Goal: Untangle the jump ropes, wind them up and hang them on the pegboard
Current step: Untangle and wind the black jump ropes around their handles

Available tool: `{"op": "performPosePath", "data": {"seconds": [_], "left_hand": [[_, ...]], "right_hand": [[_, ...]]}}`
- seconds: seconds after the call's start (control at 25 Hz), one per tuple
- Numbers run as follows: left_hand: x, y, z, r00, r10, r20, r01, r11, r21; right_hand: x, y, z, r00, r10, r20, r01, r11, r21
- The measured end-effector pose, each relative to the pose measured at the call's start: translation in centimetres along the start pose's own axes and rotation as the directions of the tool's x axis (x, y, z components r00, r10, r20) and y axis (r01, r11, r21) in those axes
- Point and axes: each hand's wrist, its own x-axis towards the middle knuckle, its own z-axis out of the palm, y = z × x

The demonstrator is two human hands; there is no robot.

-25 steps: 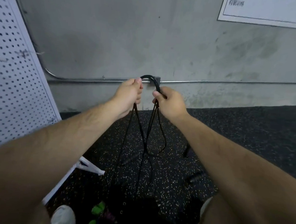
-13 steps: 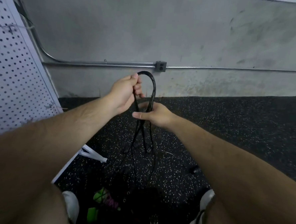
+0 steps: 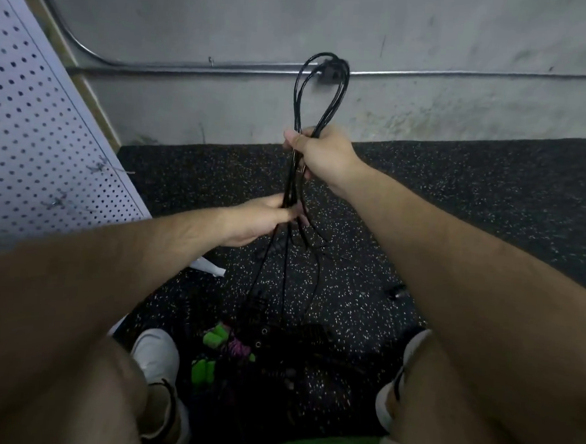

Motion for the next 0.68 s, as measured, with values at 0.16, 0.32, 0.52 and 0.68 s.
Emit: {"op": "performPosePath", "data": {"seconds": [0.16, 0.32, 0.52, 0.68], "left_hand": [[0.8, -0.7, 1.7, 0.976, -0.067, -0.205, 0.038, 0.989, -0.144], [0.8, -0.7, 1.1, 0.943, -0.110, -0.314, 0.065, 0.987, -0.149], [0.5, 0.0, 0.7, 0.930, -0.155, -0.332, 0.083, 0.972, -0.222], [0.0, -0.1, 0.5, 0.947, -0.104, -0.305, 0.033, 0.973, -0.228]], "right_hand": [[-1.4, 2.3, -1.5, 0.968, 0.148, 0.203, -0.115, 0.979, -0.166], [-3.3, 7.3, 0.8, 0.703, 0.466, 0.537, -0.186, 0.849, -0.494], [-4.1, 10.5, 5.4, 0.810, 0.434, 0.394, -0.327, 0.892, -0.311], [-6.2, 10.3, 7.1, 0.848, 0.399, 0.349, -0.325, 0.911, -0.253]]}}
